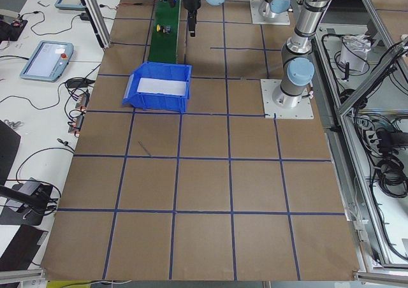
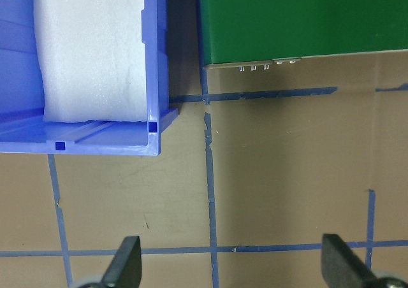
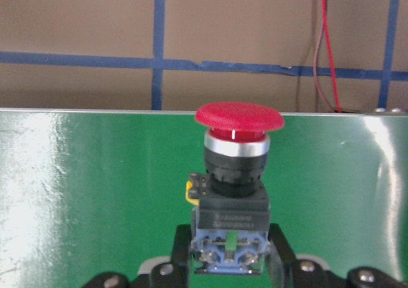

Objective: Transport two buttons from left to right
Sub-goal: 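Carry the red button into the far blue bin and release it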

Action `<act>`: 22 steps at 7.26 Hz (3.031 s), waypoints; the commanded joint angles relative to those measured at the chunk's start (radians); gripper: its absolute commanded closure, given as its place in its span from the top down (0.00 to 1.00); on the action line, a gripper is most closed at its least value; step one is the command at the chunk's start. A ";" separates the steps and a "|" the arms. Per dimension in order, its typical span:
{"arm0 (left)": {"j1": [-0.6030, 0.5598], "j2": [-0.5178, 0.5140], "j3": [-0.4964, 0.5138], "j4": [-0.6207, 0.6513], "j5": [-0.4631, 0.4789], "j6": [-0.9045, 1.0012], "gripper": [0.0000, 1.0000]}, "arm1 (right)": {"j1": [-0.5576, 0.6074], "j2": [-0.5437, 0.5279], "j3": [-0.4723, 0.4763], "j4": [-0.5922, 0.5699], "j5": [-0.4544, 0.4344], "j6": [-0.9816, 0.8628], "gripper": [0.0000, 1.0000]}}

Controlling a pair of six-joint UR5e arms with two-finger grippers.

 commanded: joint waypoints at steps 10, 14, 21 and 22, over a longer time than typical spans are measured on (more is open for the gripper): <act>0.001 0.004 -0.003 0.002 0.000 0.004 1.00 | -0.543 0.076 -0.090 -0.028 0.068 -0.745 0.07; -0.001 0.007 -0.004 -0.002 0.006 0.008 1.00 | -0.562 0.122 -0.091 -0.045 0.068 -0.748 0.08; -0.003 0.019 -0.007 -0.030 0.010 0.015 1.00 | -0.572 0.184 -0.100 -0.062 0.060 -0.736 0.64; 0.007 -0.002 0.003 -0.026 0.008 0.015 1.00 | -0.572 0.159 -0.105 -0.018 0.054 -0.736 0.75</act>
